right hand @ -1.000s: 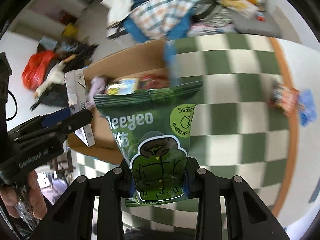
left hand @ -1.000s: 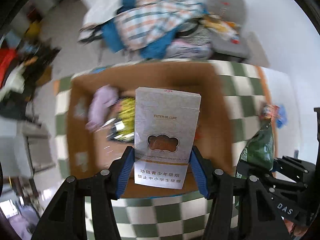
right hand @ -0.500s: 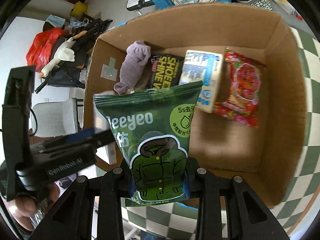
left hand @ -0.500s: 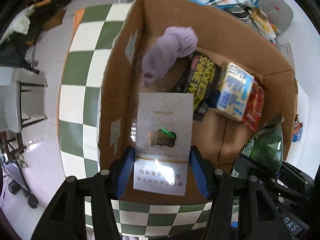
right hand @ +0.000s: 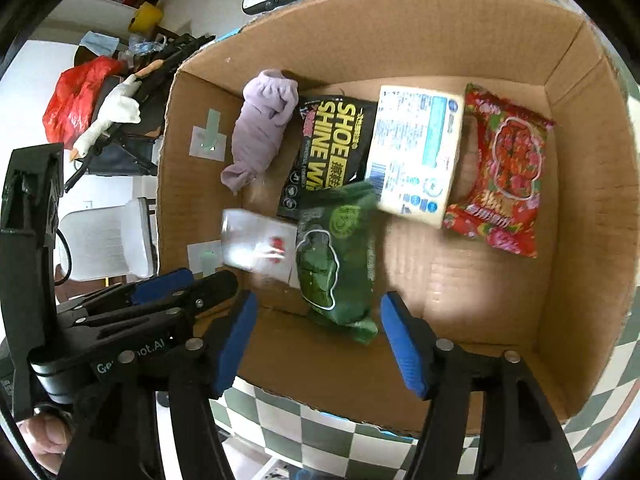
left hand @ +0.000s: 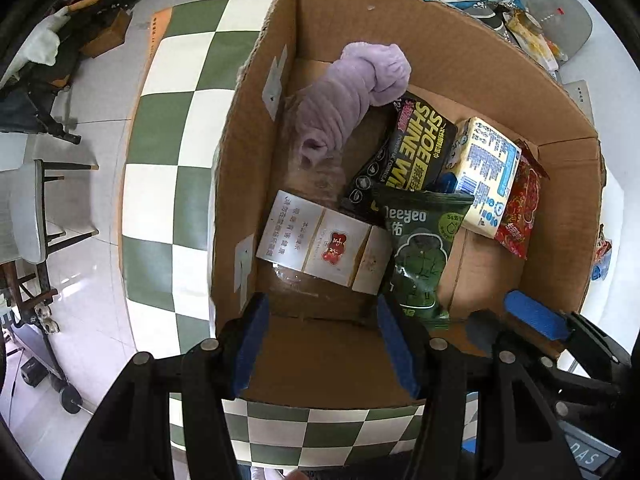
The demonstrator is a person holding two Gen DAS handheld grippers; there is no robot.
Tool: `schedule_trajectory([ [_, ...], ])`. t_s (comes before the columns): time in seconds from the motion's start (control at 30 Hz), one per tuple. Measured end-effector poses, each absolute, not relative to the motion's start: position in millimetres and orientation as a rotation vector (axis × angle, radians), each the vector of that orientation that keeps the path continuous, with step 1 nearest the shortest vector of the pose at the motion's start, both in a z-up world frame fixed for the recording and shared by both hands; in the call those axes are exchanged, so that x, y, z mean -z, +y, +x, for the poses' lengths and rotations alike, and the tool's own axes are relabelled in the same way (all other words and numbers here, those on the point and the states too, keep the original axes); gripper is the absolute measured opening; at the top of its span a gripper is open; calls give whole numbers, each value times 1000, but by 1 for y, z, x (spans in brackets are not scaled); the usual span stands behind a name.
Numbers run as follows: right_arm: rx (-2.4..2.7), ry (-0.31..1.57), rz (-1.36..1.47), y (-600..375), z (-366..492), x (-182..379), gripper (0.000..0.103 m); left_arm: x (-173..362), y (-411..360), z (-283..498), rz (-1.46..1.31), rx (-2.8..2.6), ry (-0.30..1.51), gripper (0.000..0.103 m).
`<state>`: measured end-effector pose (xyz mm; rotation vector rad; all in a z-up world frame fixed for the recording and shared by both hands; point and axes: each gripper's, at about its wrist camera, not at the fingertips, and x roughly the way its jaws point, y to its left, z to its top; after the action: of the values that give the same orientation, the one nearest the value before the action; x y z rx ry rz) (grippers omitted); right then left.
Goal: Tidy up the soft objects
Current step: 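Carry card box and green pack into the box and release both, then grasp the orange panda snack bag with left tool while right tool grasps blue wipes pack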
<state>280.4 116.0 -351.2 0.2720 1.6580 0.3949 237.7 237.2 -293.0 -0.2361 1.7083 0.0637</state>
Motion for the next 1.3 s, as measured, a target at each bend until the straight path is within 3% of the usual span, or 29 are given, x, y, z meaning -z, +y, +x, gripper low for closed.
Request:
schedule_trajectory([
  [0.43, -271, 1578, 113, 76, 261, 323, 70, 249, 225, 212, -112, -166, 1522, 60],
  [0.57, -255, 1561, 90, 65, 252, 314, 70, 236, 216, 203, -98, -172, 1462, 90],
  [0.77, -232, 1509, 53, 48, 234, 293, 86, 222, 201, 188, -92, -178, 1422, 101],
  [0.9, -221, 1464, 41, 39, 222, 277, 103, 206, 190, 176, -71, -191, 1372, 101],
  [1.3, -259, 1382, 97, 1, 194, 226, 103, 146, 144, 164, -47, -160, 1244, 101],
])
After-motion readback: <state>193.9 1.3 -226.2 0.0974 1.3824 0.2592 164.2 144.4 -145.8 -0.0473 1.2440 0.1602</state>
